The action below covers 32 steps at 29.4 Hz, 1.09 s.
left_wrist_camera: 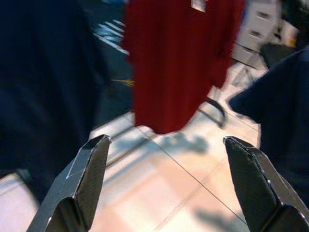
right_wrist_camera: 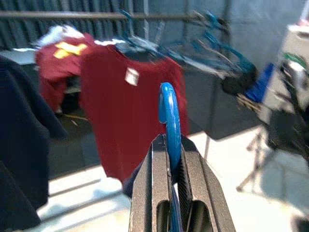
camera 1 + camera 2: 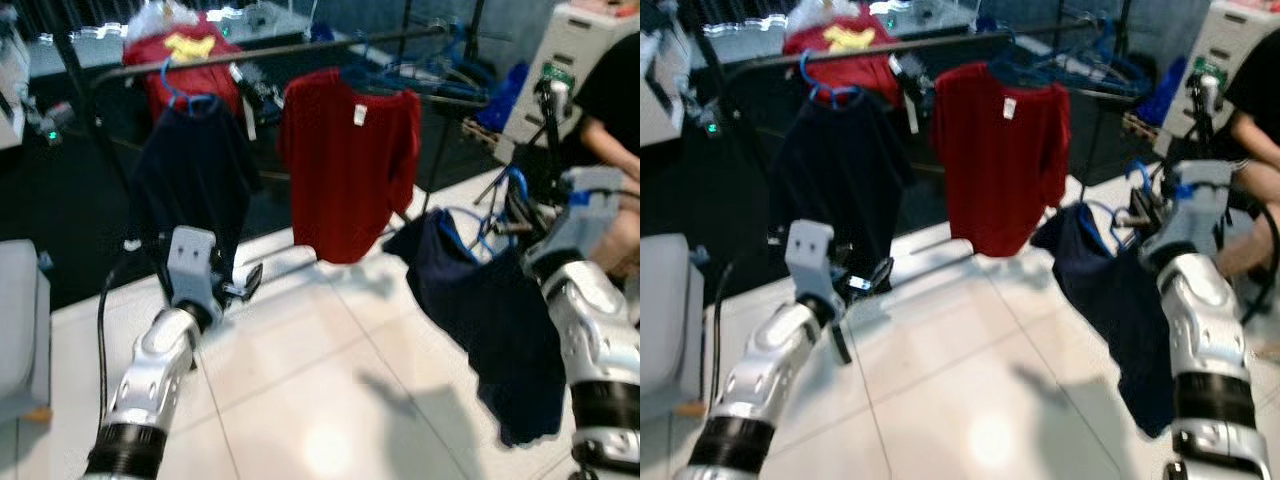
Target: Hang hanger
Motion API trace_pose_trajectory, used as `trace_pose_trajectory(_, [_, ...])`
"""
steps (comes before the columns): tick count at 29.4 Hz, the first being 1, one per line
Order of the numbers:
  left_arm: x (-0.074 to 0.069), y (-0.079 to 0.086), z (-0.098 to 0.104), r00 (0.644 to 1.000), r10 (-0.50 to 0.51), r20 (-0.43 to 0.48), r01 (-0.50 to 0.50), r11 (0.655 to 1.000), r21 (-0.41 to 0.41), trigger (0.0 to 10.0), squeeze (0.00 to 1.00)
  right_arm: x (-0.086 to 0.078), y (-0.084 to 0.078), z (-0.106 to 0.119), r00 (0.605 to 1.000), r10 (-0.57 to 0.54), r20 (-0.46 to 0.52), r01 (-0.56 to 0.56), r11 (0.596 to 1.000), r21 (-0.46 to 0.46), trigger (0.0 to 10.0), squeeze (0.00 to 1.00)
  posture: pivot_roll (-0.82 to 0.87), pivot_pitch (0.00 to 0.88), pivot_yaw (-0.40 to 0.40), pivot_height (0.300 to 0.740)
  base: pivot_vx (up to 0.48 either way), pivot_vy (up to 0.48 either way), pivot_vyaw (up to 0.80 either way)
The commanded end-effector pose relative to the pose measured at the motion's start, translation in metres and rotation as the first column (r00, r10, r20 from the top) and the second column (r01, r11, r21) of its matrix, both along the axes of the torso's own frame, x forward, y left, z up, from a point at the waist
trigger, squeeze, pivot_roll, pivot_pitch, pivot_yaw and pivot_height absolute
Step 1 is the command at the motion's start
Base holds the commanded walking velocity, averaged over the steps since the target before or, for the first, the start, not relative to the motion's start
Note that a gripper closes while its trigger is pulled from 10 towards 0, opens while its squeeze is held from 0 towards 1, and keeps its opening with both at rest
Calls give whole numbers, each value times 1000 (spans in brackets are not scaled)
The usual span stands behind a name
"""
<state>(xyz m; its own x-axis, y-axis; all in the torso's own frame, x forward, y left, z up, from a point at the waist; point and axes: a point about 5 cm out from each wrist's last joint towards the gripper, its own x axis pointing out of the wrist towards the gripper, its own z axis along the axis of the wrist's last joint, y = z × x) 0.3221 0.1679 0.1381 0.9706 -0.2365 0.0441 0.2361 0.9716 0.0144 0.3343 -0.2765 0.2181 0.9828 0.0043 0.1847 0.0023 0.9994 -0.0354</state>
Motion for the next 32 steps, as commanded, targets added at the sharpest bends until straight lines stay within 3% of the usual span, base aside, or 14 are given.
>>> trace_pose_trajectory(1, [-3,12,-10,998,45,-40,-44,999,23,10000,0,1,11,15,996,52,75,-53,999,7,10000,0,21,79,-23,740,480,0,0])
trace_pose_trajectory(26, [-8,23,-30,988,125,-86,-120,990,71,10000,0,2,5,25,994,30,101,-32,999,20,10000,0,14,74,-25,740,480,0,0])
trace_pose_trajectory(28, [-9,35,-33,975,206,-88,-198,976,94,10000,0,2,9,28,992,65,110,-67,998,18,10000,0,15,72,-26,740,480,0,0])
trace_pose_trajectory(32, [-10,39,-34,968,233,-89,-226,970,85,10000,0,3,10,29,991,77,112,-79,997,16,10000,0,15,72,-26,740,480,0,0])
